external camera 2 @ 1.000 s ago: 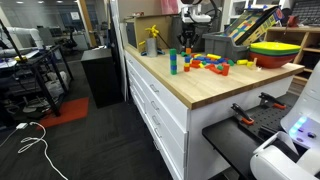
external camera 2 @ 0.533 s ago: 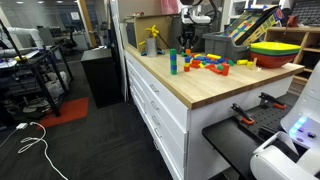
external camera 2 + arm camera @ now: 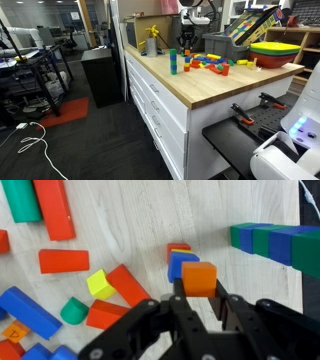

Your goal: Put one orange block on top of the stack on the right.

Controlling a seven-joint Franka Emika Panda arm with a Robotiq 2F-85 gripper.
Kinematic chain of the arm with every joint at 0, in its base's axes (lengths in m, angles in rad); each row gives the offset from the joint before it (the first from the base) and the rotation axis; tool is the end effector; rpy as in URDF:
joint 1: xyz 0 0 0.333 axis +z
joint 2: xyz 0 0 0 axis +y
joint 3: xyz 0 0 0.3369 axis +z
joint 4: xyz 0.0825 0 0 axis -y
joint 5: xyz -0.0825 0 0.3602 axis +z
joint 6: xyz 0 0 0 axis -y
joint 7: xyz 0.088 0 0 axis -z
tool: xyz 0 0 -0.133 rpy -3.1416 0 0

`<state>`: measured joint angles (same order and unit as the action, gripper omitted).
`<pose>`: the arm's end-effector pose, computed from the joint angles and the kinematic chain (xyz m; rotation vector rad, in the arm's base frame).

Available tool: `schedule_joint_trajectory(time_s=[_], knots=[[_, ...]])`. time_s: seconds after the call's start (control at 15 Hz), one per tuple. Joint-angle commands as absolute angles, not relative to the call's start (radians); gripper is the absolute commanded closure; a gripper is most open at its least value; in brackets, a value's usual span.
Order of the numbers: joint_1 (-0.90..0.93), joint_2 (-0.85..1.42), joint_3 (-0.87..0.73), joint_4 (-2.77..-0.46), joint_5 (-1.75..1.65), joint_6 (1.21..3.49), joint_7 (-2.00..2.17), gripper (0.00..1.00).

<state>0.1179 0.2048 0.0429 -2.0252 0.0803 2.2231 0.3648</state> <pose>0.5638 0.0950 0.3573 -3.0485 0.3890 0.0391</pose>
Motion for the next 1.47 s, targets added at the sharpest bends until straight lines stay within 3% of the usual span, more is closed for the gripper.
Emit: schedule_joint_trajectory(time_s=[0.0,1.4], knots=[[0.113,0.204,0.048,-2.033,0.092,2.250,0.357,0.93],[0.104,0.228,0.041,-2.028,0.086,2.257,0.342,0.93]])
